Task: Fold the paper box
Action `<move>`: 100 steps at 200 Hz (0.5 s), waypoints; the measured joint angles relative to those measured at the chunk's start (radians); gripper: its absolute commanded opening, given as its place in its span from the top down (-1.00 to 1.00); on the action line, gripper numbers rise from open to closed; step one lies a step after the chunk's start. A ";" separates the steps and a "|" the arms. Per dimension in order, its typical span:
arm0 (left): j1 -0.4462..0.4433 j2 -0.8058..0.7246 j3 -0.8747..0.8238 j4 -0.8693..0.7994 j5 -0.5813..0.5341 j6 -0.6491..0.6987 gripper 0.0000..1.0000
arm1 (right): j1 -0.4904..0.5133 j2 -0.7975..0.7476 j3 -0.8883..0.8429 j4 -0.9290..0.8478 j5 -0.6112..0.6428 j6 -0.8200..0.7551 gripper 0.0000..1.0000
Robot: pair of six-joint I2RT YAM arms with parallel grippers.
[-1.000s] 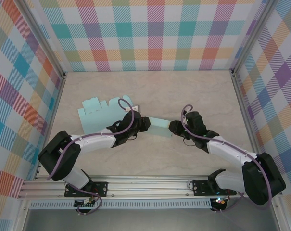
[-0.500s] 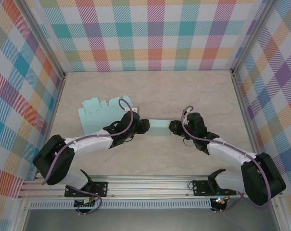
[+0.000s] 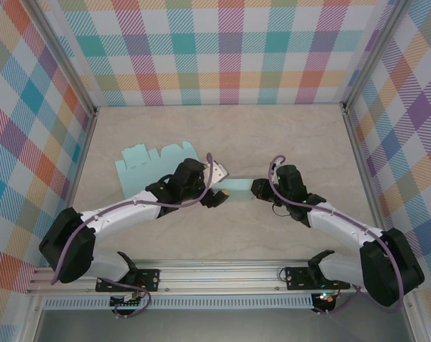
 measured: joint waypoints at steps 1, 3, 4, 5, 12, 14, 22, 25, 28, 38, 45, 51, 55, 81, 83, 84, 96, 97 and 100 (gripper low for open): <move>0.000 0.002 0.002 -0.001 0.001 0.006 -0.73 | 0.000 0.000 0.000 -0.001 0.000 0.000 0.61; 0.000 0.007 0.006 -0.004 0.005 0.019 -0.73 | 0.000 0.000 0.001 -0.002 -0.001 -0.002 0.61; 0.000 0.009 0.009 -0.005 0.006 0.024 -0.72 | 0.000 0.000 0.002 -0.003 -0.001 -0.001 0.61; 0.000 0.013 0.013 -0.010 0.008 0.034 -0.72 | 0.000 0.000 0.002 -0.004 -0.001 -0.001 0.61; 0.000 0.036 0.038 -0.029 0.017 0.077 -0.73 | 0.000 -0.001 0.003 -0.009 -0.003 -0.002 0.60; 0.000 0.041 0.044 -0.032 0.019 0.085 -0.72 | 0.000 -0.002 0.004 -0.011 -0.003 -0.003 0.60; 0.000 0.071 0.076 -0.051 0.027 0.126 -0.72 | 0.000 -0.004 0.004 -0.016 -0.005 -0.005 0.60; 0.000 0.083 0.086 -0.056 0.029 0.140 -0.72 | 0.000 -0.006 0.004 -0.019 -0.005 -0.005 0.60; 0.000 0.092 0.097 -0.063 0.029 0.151 -0.72 | 0.001 -0.008 0.004 -0.022 -0.007 -0.005 0.60; 0.000 0.127 0.130 -0.080 0.029 0.190 -0.73 | 0.001 -0.013 0.004 -0.031 -0.009 -0.005 0.59; 0.000 0.149 0.148 -0.090 0.029 0.214 -0.72 | 0.001 -0.018 0.004 -0.039 -0.012 -0.005 0.58; 0.000 0.166 0.161 -0.100 0.027 0.230 -0.71 | 0.001 -0.021 0.004 -0.044 -0.013 -0.005 0.57; 0.000 0.177 0.171 -0.108 0.027 0.245 -0.71 | 0.001 -0.023 0.004 -0.048 -0.015 -0.005 0.56; 0.000 0.258 0.240 -0.178 0.023 0.309 -0.57 | 0.002 -0.040 0.004 -0.076 -0.015 -0.005 0.52; 0.000 0.263 0.244 -0.183 0.022 0.315 -0.54 | 0.002 -0.041 0.004 -0.078 -0.015 -0.005 0.52; 0.000 0.267 0.246 -0.185 0.021 0.315 -0.52 | 0.002 -0.043 0.005 -0.080 -0.015 -0.005 0.52; -0.002 0.288 0.262 -0.206 0.019 0.343 -0.31 | 0.003 -0.051 0.005 -0.096 -0.015 -0.005 0.49; -0.002 0.291 0.264 -0.208 0.018 0.340 -0.29 | 0.003 -0.051 0.006 -0.097 -0.014 -0.005 0.49; -0.002 0.294 0.265 -0.211 0.018 0.348 -0.21 | 0.003 -0.053 0.007 -0.104 -0.015 -0.005 0.48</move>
